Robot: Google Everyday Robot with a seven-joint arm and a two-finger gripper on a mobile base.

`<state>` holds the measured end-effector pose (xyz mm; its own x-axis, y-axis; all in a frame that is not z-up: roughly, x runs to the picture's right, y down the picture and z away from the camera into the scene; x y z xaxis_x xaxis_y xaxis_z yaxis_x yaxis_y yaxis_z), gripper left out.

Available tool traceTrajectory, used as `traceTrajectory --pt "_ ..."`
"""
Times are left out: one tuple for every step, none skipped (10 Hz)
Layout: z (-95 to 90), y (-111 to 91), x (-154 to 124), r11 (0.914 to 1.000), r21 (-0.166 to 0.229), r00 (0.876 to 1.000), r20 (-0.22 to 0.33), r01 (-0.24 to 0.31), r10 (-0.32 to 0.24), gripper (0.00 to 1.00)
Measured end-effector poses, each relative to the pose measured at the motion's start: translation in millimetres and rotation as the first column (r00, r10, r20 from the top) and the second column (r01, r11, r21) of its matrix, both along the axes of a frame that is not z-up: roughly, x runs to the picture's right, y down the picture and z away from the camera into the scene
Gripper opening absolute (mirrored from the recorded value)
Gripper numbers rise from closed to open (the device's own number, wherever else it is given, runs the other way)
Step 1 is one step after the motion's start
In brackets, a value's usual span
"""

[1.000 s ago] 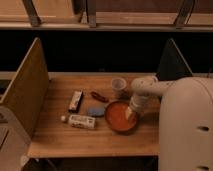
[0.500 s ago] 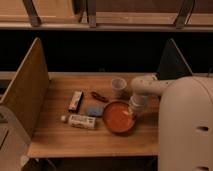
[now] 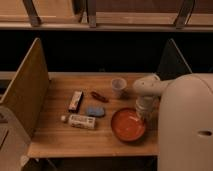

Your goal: Drag the ceramic bowl in a circle

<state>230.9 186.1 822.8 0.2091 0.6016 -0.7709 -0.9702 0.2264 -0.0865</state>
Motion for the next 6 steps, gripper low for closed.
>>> traceTrajectory --pt "2.2 0 6 1.0 -0.007 1.0 -0.022 0.007 -0.007 0.11" --pt "7.5 -2 9 0.9998 -0.01 0.999 -0.034 0.016 -0.016 0.11" --pt "14.0 -5 8 0.9996 -0.013 0.999 -0.038 0.026 -0.026 0.11" --pt "22.5 -8 4 0.9991 -0.015 0.999 -0.031 0.038 -0.039 0.11" --pt "29.7 -11 -1 0.9986 -0.017 0.998 -0.02 0.051 -0.051 0.11" --pt "38.7 -16 -11 0.9976 -0.017 0.998 -0.001 0.068 -0.068 0.11"
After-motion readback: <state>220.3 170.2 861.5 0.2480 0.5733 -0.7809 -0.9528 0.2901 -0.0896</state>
